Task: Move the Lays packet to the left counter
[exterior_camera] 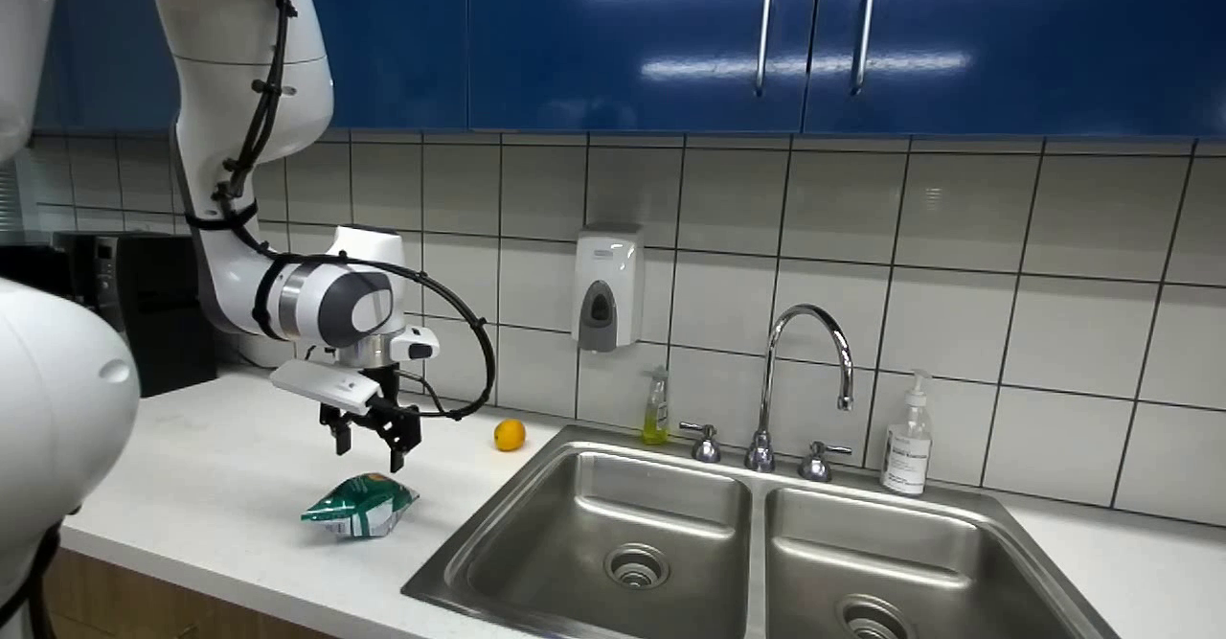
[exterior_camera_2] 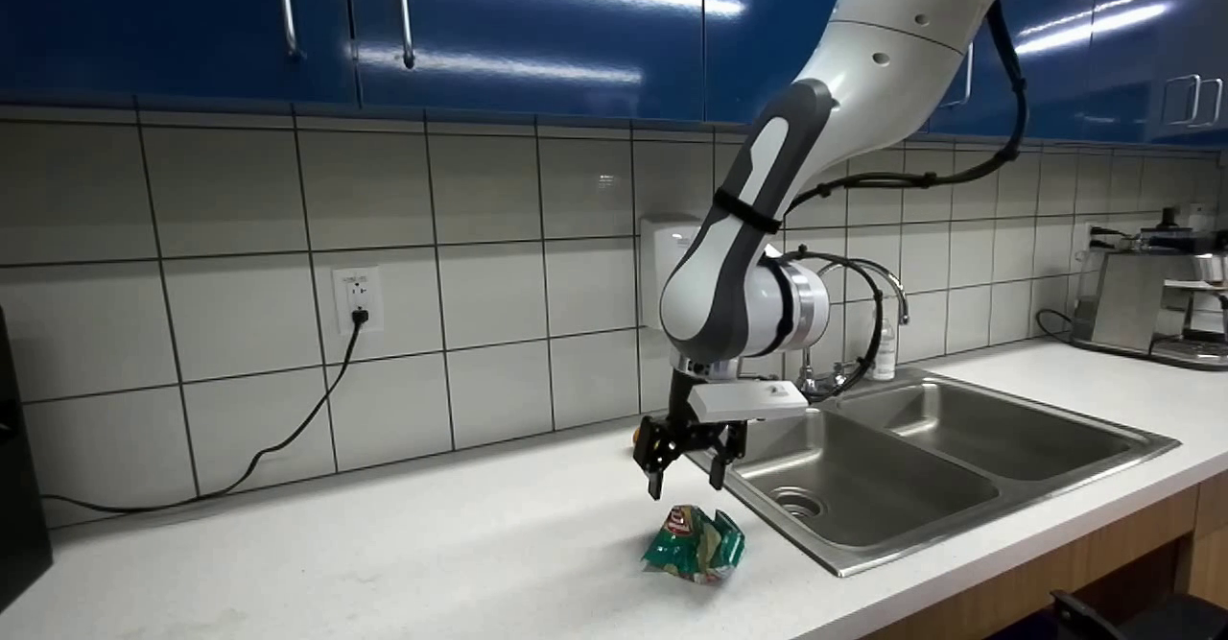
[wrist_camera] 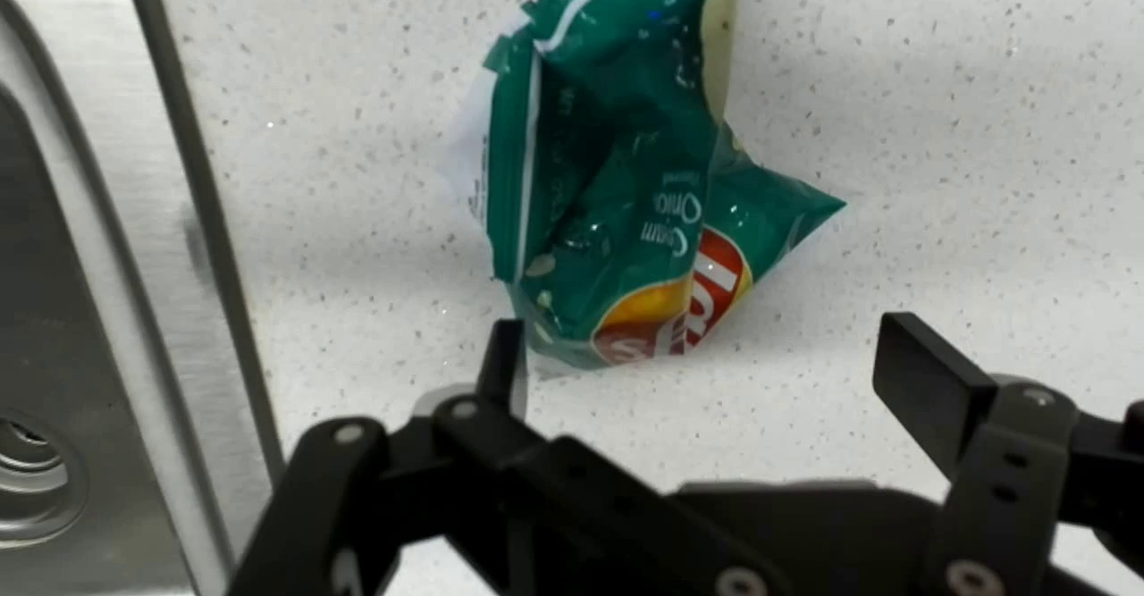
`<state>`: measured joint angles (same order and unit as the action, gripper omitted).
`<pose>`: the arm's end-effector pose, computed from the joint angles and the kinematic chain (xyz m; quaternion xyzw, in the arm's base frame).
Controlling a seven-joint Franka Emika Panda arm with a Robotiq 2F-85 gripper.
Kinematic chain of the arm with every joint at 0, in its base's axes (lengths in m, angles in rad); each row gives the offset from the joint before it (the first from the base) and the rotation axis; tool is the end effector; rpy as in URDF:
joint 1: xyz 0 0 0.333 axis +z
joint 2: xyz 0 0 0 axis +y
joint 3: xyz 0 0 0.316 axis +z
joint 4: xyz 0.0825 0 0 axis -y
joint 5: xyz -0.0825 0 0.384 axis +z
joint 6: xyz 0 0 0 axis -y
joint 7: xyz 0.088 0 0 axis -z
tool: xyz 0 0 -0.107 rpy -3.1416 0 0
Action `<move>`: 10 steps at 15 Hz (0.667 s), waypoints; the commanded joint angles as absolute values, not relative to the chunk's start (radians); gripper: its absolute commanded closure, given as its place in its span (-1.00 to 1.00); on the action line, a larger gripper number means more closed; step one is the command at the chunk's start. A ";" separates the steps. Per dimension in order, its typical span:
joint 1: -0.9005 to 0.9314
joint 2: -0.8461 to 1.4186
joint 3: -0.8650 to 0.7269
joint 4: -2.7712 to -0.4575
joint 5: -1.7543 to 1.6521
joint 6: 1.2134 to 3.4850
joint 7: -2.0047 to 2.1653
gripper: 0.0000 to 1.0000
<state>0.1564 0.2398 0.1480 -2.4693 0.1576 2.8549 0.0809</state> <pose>0.4726 0.1418 0.2140 -0.9958 -0.0343 -0.0627 0.0581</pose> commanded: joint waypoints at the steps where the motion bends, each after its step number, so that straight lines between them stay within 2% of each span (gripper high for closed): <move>1: 0.125 0.157 0.161 -2.495 0.179 2.806 0.068 -1.00; 10: 0.104 -0.017 0.110 -2.566 0.153 2.604 0.053 -1.00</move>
<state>0.1258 0.0873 0.1239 -2.5150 0.1686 2.6996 0.0759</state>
